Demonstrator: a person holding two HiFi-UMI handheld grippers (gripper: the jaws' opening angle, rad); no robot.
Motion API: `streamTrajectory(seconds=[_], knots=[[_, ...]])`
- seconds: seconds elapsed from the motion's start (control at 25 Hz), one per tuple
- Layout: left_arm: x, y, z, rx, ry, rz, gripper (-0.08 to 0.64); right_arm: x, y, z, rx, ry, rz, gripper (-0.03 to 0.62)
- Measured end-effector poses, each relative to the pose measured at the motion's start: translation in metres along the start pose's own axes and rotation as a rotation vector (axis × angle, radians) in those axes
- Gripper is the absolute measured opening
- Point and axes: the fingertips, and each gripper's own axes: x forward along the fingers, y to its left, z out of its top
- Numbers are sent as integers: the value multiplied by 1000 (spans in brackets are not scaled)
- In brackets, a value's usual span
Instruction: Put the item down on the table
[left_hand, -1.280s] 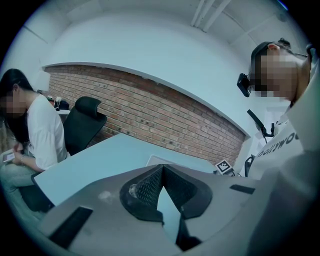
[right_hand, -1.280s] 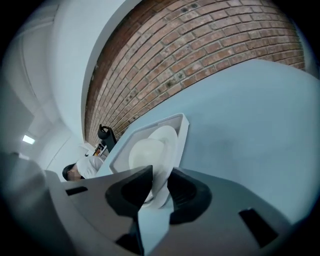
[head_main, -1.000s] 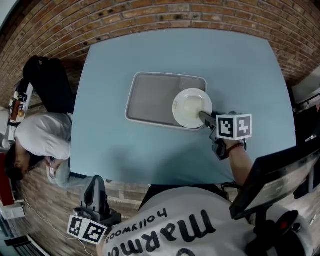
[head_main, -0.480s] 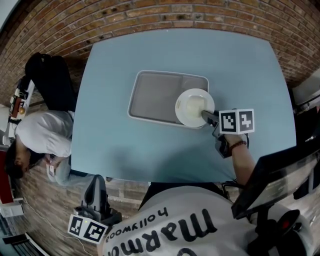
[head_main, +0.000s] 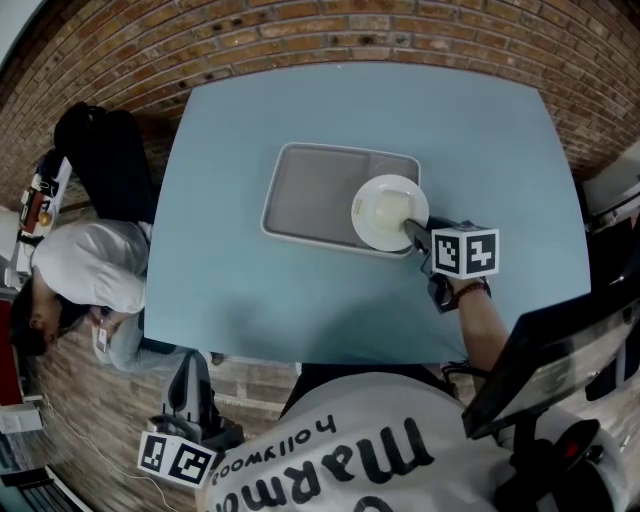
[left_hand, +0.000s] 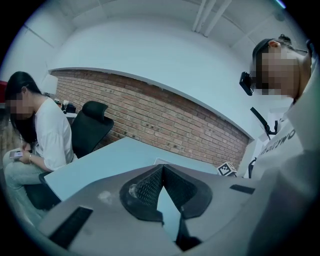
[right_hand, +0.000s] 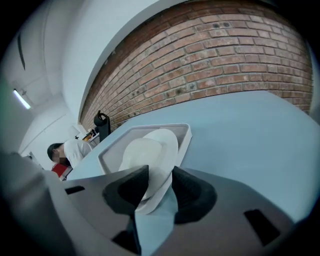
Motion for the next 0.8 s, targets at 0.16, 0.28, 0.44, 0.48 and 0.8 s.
streamTrajectory(seconds=[0.16,0.28,0.44,0.48,0.8], knots=[[0,1,1,-5,-5,0,8,0,-4,-2,-5,-5,-26,137],[0,1,2,-6,-9,0,8,-1,-7,0,-50,-9,-62,148],[1,0,2,-10,-11,-3,8,-1,-15,-2,-151,-12,-134,170],[1,1,2,-13,-12,-2,8,-1,-15,-2,-156,-16,-138,170],[7,11,-1,-39,-25,-17,8,-16,-14,13,-130,-67,-161,169]])
